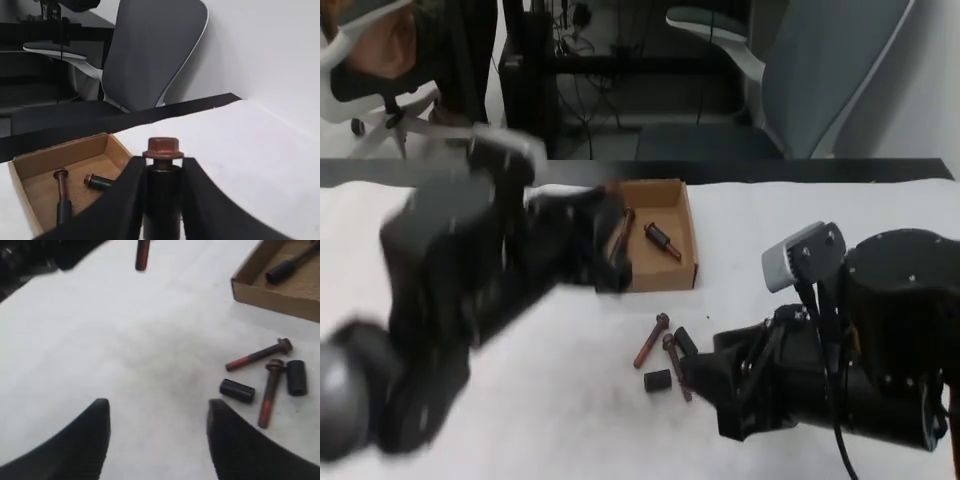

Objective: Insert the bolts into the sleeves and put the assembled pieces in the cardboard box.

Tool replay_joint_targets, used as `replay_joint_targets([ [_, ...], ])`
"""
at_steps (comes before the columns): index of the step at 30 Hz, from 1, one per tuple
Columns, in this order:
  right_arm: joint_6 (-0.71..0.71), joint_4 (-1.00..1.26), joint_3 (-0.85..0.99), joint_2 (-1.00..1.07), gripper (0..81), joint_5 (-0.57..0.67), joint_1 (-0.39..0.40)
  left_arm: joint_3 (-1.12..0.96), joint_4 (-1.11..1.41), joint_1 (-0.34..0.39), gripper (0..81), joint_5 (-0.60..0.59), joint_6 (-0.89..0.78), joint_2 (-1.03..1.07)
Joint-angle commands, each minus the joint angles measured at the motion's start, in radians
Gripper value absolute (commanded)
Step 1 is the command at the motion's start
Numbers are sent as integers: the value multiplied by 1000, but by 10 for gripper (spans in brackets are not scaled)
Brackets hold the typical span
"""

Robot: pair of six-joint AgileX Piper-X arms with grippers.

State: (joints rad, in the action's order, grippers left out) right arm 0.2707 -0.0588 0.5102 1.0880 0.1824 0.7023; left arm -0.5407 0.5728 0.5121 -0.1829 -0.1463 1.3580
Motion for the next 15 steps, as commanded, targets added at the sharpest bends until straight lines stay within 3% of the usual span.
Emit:
replay_joint_targets([
  [1, -93, -72, 43, -3, 396, -79, -23, -136, -131, -43, 17, -49, 15, 55],
  [3, -180, -128, 80, 29, 279, -88, -40, -223, -179, -68, 17, -75, -9, 127],
  [4, -204, -151, 102, 55, 262, -88, -46, -264, -193, -79, 17, -82, -21, 161],
  [15, -496, -411, 433, 480, 270, -88, -135, -590, -202, -106, 17, -165, -120, 560],
])
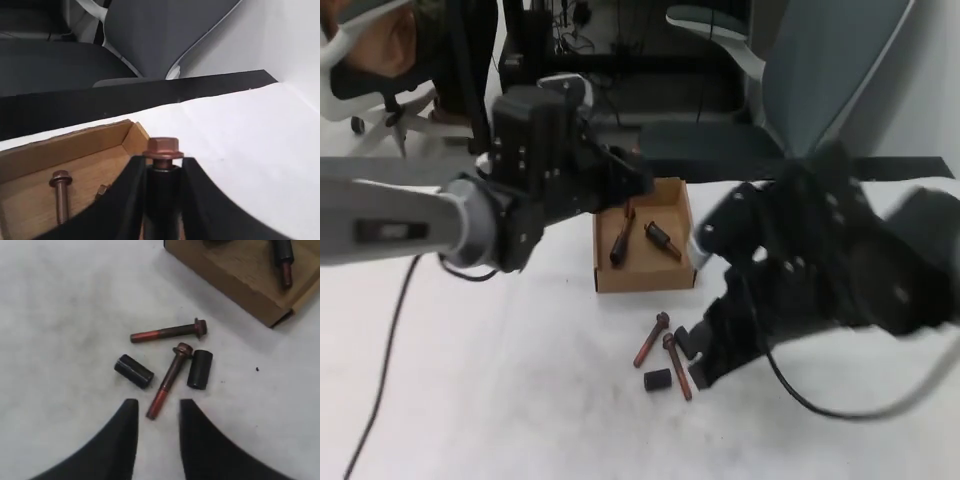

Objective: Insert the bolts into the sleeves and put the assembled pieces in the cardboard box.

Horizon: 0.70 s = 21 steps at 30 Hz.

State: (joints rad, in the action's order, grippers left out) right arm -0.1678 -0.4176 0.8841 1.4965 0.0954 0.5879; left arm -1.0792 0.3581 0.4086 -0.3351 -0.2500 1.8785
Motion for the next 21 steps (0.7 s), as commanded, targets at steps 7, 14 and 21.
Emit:
replay_joint_targets([
  [7, -159, -188, 242, 286, 270, -1, -53, -147, 28, -16, 258, -48, -3, 157],
  [14, -182, -200, 326, 384, 270, 7, -53, -149, 41, -69, 700, -99, -60, 159],
  [21, -182, -208, 335, 412, 224, 7, -53, -147, 41, -150, 700, -361, -250, 157],
])
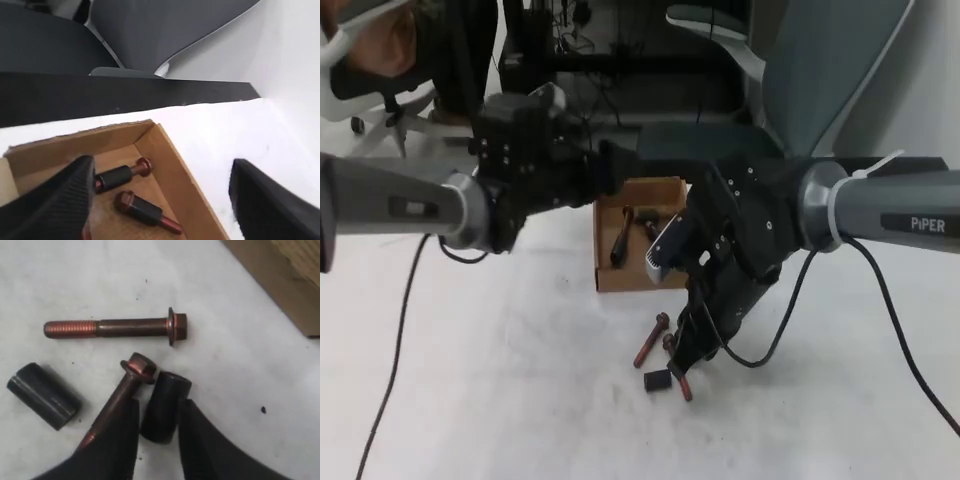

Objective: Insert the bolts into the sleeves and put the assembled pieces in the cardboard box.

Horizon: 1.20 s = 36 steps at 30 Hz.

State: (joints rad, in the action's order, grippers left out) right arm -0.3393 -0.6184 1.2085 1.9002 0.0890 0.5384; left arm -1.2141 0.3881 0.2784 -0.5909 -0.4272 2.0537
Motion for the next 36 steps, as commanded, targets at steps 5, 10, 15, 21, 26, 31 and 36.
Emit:
replay_joint_targets([
  [5, -13, -7, 11, 29, 1, -3, -3, 1, 6, -22, 700, -377, -143, -45],
  [10, -5, -19, 11, -14, 0, -67, -3, 65, -102, 17, 696, -449, -84, -160],
  [15, 30, -63, -4, -132, 0, -121, -31, 99, -511, 54, 692, -234, 221, -277],
  [21, 108, -49, -84, -312, 0, -121, -75, 101, -777, 147, 692, -10, 473, -295],
  [26, 111, -23, -189, -405, 0, -89, -89, 101, -811, 235, 664, 157, 558, -295],
  [31, 38, 14, -227, -338, 11, 108, -82, 101, -849, 262, 655, 232, 576, -295],
  [36, 38, -24, -135, -185, 427, 108, -65, 101, -1000, 183, 655, 357, 574, -295],
])
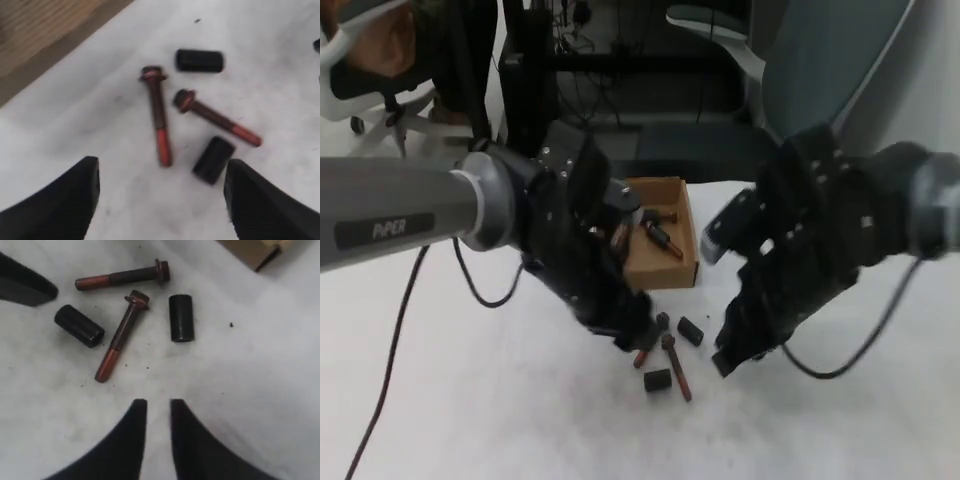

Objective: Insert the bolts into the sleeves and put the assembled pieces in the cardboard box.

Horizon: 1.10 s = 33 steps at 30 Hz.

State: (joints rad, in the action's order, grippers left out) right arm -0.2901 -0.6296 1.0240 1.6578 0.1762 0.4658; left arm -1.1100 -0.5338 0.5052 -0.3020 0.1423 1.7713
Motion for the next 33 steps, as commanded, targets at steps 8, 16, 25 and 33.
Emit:
replay_joint_targets([
  [8, -145, -59, 257, 217, 246, -46, 41, -3, -137, -275, 645, -90, -30, -13],
  [16, -219, -122, 332, 319, 246, -90, 41, -3, -105, -344, 634, -157, -38, -13],
  [25, -246, -117, 336, 404, 0, -176, 41, -3, -57, -259, 633, -195, 2, -13],
  [33, -120, -124, 324, 260, 4, -195, 2, -3, 8, -95, 529, -164, 52, -13],
])
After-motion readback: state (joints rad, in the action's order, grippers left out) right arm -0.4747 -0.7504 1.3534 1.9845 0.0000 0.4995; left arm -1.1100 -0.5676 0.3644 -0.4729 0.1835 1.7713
